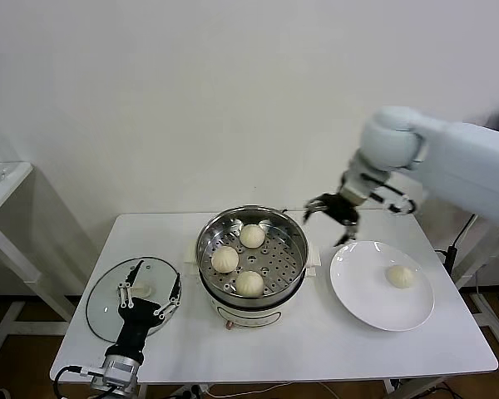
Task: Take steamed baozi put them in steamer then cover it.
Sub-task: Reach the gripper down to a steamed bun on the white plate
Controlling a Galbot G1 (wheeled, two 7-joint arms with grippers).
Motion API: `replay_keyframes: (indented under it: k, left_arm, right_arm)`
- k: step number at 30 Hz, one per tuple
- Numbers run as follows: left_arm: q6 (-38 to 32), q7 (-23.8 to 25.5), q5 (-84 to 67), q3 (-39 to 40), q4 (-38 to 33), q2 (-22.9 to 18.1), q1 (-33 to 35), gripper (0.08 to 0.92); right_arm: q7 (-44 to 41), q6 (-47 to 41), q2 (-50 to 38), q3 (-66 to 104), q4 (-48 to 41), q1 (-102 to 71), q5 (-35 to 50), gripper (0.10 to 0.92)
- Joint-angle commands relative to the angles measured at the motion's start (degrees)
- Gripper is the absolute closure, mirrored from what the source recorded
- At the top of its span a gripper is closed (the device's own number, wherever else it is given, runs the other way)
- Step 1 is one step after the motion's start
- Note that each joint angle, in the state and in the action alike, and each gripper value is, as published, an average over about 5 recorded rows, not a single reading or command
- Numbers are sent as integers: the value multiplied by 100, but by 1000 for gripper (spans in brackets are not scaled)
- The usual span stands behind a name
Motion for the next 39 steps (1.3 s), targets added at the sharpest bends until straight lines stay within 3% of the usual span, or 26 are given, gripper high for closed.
replay_keyframes:
  k: [1,14,27,39]
  left_arm:
    - [-4,-13,66,66,-20,-23,24,177]
    - [-35,-23,137,97,50,-78,70,177]
    - [-34,-22,127,51,88,-87,73,177]
    - [-29,-19,117,4,127,-87,59,177]
  right_arm:
    - [-358,-1125,-1447,1319,-330,-1860,-481,203]
    - [-191,-910,-735,3341,-2078,-3975,-1815,203]
    - [162,-523,207,3916,-3438,-4244,-2653,203]
    - [373,-365,751,4071,-4086,-4256,-3088,203]
